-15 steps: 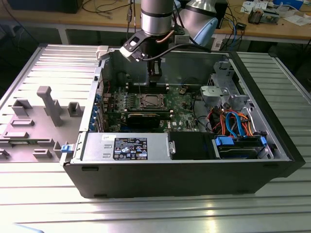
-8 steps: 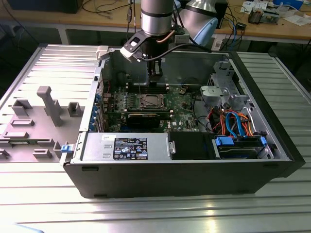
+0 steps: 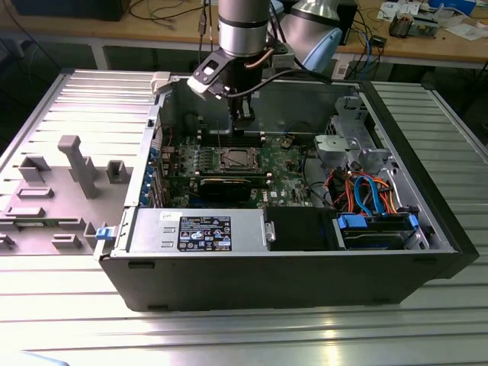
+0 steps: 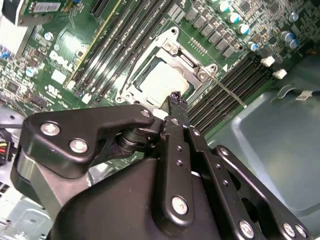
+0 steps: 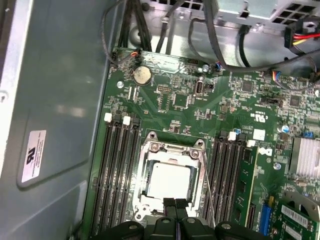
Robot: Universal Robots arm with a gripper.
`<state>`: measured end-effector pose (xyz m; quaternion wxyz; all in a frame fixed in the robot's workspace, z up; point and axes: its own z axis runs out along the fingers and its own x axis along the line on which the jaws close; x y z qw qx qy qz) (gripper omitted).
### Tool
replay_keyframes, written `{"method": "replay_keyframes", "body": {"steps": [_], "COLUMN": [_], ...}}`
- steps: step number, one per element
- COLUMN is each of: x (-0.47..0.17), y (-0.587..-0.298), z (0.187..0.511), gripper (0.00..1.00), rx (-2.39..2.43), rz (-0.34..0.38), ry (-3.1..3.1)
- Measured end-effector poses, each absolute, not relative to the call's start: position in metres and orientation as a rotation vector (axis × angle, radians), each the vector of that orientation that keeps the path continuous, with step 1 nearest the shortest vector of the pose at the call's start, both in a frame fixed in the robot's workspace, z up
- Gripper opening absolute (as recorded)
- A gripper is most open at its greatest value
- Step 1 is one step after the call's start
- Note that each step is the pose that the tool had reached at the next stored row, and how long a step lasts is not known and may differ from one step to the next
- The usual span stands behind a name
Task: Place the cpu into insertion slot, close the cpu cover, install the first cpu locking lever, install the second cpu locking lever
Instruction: 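Install the first cpu locking lever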
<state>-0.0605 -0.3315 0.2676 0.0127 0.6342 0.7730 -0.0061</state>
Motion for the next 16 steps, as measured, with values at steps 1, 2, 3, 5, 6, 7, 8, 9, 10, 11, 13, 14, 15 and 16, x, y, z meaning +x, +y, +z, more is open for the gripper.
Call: {"method": "replay_keyframes", "body": {"steps": [1, 2, 3, 5, 6, 7, 8, 9, 10, 11, 13, 14, 15, 16], "x": [-0.0605, -0.0605, -0.0605, -0.0606, -0.0607, -0.0607, -0.0607, -0.0607, -0.0607, -0.0607, -0.0607, -0.0607, -0.0607, -0.0607], "y": [-0.3315, -0.3315, -0.3315, -0.3315, -0.3315, -0.3315, -0.3315, -0.3315, -0.3315, -0.3315, -0.3315, -0.3315, -0.3315, -0.3315], "z": [0.2675, 0.2674, 0.2674, 0.2673, 0.2673, 0.2673, 0.2673, 0.2673, 0.2673, 0.2673, 0.2673, 0.2673, 0.2673, 0.2673], "gripper": [0.11, 0.11, 0.11, 0.11, 0.11, 0.11, 0.11, 0.11, 0.11, 0.11, 0.11, 0.11, 0.11, 0.11], "rx": [1.943, 1.916, 1.893, 1.843, 1.839, 1.839, 1.839, 1.839, 1.839, 1.839, 1.839, 1.839, 1.839, 1.839], "rz": [-0.018, -0.018, -0.018, -0.017, -0.017, -0.017, -0.017, -0.017, -0.017, -0.017, -0.017, -0.017, -0.017, -0.017], "ry": [2.436, 2.457, 2.475, 2.512, 2.515, 2.515, 2.515, 2.515, 2.515, 2.515, 2.515, 2.515, 2.515, 2.515]}}
